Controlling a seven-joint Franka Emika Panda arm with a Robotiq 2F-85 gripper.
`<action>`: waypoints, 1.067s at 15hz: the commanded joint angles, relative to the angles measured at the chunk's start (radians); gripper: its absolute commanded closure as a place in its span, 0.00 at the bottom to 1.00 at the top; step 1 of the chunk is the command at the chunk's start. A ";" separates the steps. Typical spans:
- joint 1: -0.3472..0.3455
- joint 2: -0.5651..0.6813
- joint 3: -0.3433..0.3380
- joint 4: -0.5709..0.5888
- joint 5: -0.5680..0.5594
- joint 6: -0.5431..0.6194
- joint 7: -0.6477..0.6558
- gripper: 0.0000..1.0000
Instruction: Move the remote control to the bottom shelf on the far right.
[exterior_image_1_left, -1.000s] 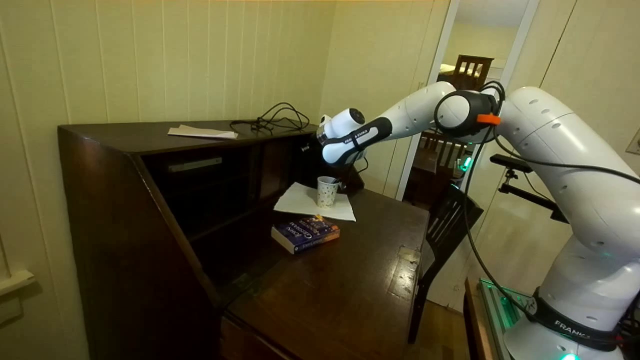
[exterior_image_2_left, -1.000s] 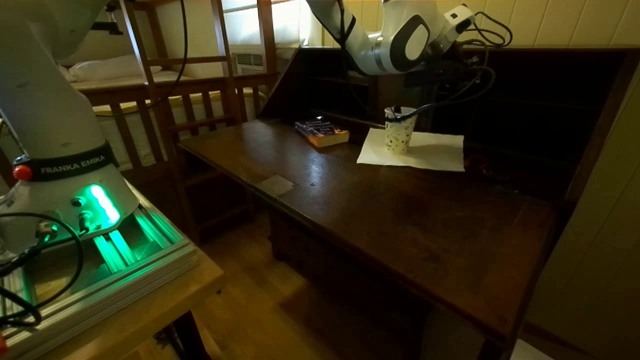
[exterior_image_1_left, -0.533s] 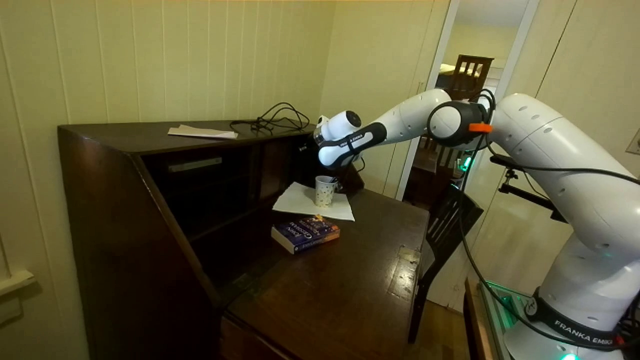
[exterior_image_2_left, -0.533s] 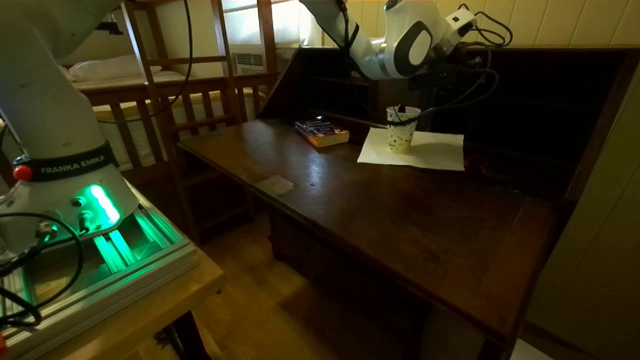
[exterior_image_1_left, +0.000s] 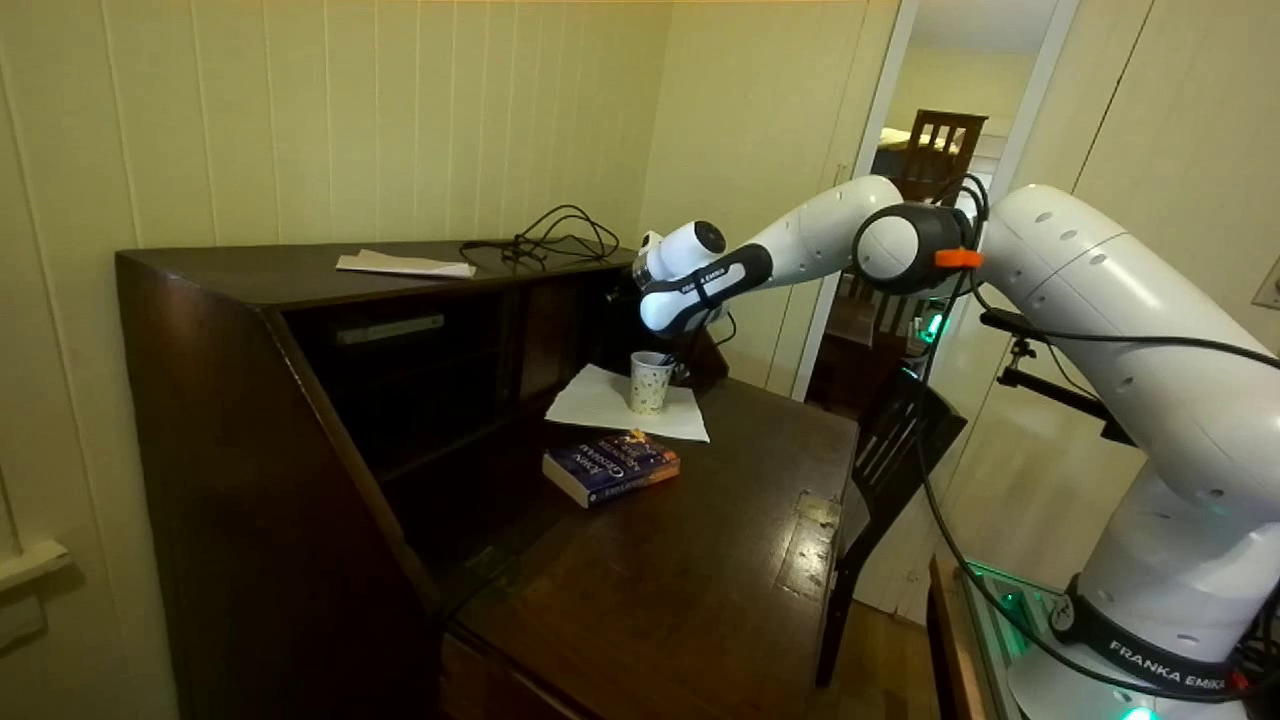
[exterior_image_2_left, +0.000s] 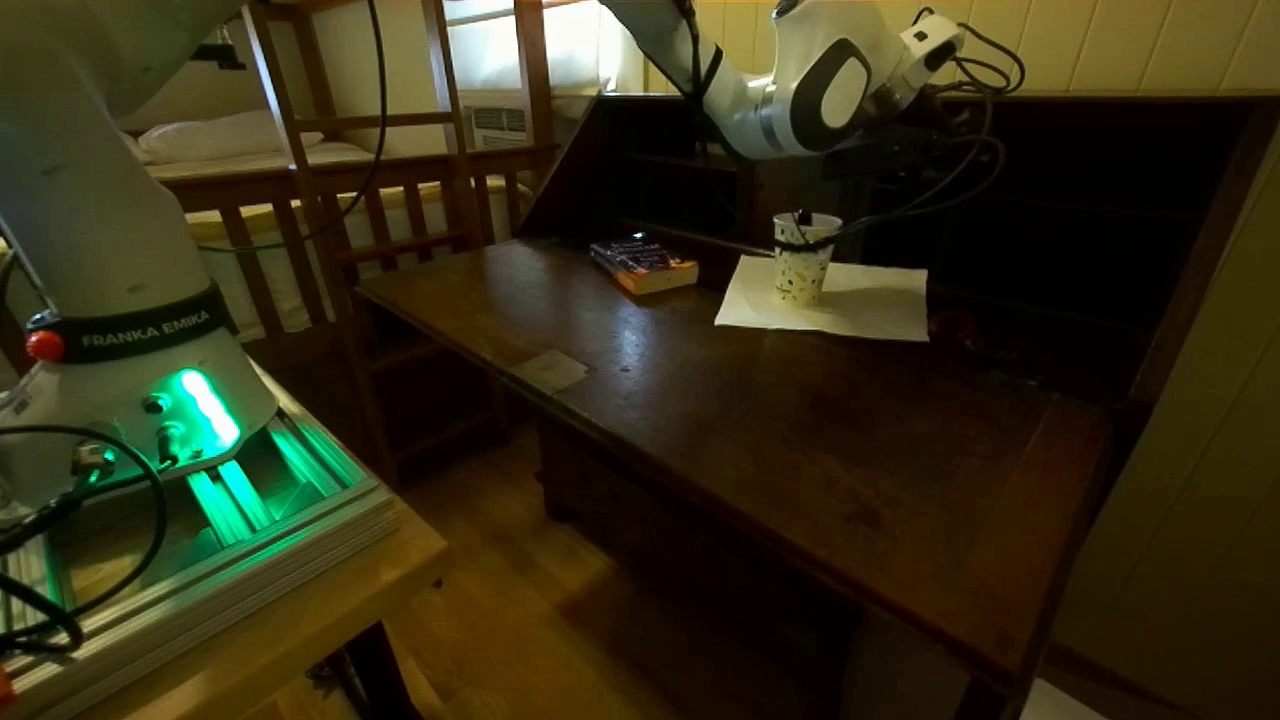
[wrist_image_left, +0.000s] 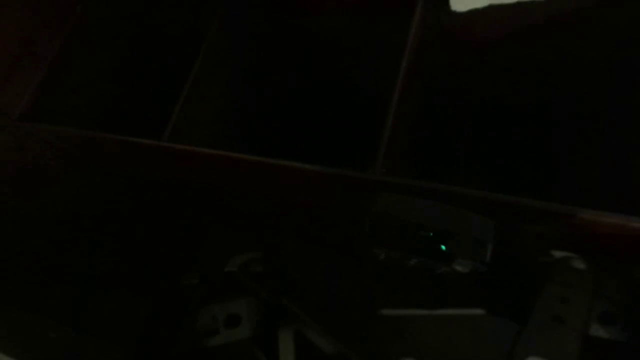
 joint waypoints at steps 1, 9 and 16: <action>-0.131 -0.130 0.202 -0.198 0.024 0.017 -0.143 0.00; -0.372 -0.408 0.312 -0.549 0.072 -0.014 -0.196 0.00; -0.506 -0.679 0.288 -0.868 0.065 0.026 -0.193 0.00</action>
